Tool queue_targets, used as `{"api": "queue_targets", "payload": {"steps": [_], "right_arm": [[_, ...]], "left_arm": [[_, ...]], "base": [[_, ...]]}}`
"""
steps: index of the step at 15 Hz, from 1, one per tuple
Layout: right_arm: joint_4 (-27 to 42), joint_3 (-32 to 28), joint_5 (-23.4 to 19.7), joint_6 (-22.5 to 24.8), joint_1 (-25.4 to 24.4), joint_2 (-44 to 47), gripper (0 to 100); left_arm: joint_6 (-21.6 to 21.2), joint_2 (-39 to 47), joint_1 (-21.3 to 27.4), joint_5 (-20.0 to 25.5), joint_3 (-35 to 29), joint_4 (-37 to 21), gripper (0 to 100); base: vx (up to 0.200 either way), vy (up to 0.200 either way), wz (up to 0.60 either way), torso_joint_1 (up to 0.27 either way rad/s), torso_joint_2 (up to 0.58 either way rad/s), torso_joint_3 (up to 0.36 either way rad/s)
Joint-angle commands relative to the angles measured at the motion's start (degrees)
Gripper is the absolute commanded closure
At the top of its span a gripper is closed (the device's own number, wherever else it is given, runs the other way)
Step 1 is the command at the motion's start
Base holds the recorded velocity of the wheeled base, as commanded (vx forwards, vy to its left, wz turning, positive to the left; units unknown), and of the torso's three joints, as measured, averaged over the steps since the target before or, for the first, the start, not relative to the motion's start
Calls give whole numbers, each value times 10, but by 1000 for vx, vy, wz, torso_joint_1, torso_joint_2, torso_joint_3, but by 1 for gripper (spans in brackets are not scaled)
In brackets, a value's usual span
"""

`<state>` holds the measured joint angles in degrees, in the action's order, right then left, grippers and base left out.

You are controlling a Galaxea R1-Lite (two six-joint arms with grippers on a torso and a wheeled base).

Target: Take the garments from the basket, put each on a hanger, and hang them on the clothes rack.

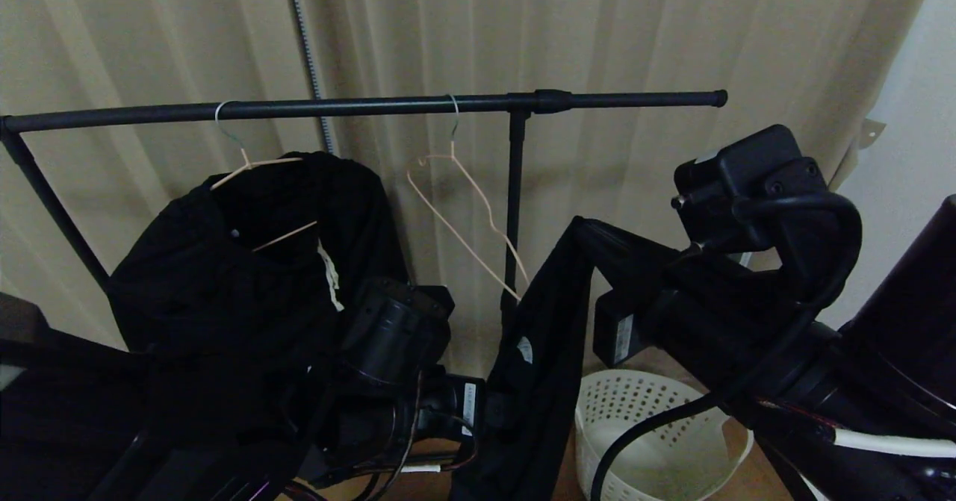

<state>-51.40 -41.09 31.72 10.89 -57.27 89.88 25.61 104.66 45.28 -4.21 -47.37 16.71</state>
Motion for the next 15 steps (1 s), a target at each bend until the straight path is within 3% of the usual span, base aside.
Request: {"api": "queue_targets", "payload": {"steps": [1, 4, 5, 11, 15], "right_arm": [[0, 0, 0, -1, 1, -15, 100], [-1, 2, 0, -2, 12, -30, 100], [-1, 8, -1, -2, 26, -40, 100], [1, 63, 0, -1, 92, -61, 100], [2, 88, 0, -1, 102, -64, 100]], "left_arm": [[0, 3, 0, 0, 16, 0, 0], [0, -22, -1, 0, 51, 0, 0], [0, -34, -2, -1, 63, 0, 100], [-3, -117, -15, -37, 69, -5, 100], [-22, -154, -43, -37, 67, -5, 100]], "base": [[0, 0, 0, 0, 0, 0], [0, 0, 0, 0, 0, 0], [0, 0, 0, 0, 0, 0], [0, 0, 0, 0, 0, 0], [0, 0, 0, 0, 0, 0]]}}
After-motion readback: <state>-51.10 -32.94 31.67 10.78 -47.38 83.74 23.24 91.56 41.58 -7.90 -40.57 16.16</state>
